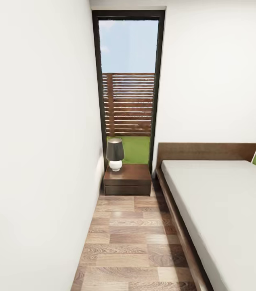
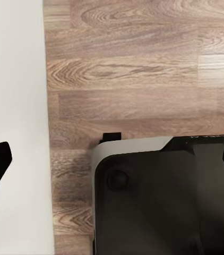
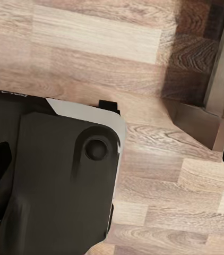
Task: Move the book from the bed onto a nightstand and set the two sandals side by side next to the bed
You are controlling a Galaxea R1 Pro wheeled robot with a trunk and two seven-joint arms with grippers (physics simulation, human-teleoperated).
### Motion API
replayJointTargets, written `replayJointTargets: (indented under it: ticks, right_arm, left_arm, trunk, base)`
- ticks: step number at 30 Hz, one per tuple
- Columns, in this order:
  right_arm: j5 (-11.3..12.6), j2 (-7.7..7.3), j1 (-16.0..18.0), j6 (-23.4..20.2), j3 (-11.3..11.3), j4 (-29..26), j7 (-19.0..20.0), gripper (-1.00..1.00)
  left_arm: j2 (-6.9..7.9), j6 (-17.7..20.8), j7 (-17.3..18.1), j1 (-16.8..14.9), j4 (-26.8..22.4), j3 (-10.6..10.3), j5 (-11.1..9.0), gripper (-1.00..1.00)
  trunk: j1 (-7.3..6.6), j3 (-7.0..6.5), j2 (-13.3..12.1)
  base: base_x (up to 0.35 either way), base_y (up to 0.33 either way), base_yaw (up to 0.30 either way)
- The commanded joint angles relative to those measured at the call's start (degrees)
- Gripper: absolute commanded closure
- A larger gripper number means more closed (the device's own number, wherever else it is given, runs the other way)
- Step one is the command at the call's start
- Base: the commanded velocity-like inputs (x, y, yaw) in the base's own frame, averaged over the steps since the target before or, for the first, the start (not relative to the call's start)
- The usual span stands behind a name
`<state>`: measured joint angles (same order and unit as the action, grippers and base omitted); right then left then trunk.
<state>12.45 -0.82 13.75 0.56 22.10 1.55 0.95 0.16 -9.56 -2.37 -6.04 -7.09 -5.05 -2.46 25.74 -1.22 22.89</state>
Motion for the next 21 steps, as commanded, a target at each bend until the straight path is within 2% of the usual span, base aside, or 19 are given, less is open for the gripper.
replayJointTargets:
  ticks: [1,21]
  right_arm:
    - [0.57,0.01,0.05,0.06,0.49,0.12,0.10,-1.00]
    - [0.55,0.02,0.05,0.06,0.49,0.12,0.10,-1.00]
  left_arm:
    - [0.01,-0.19,-0.25,-0.02,0.06,-0.49,-0.26,-1.00]
    - [0.01,-0.19,-0.27,-0.02,0.06,-0.49,-0.26,-1.00]
  trunk:
    - [0.05,0.02,0.03]
    - [0.05,0.02,0.03]
  base:
    - [0.300,0.078,-0.022]
    - [0.255,0.059,-0.006]
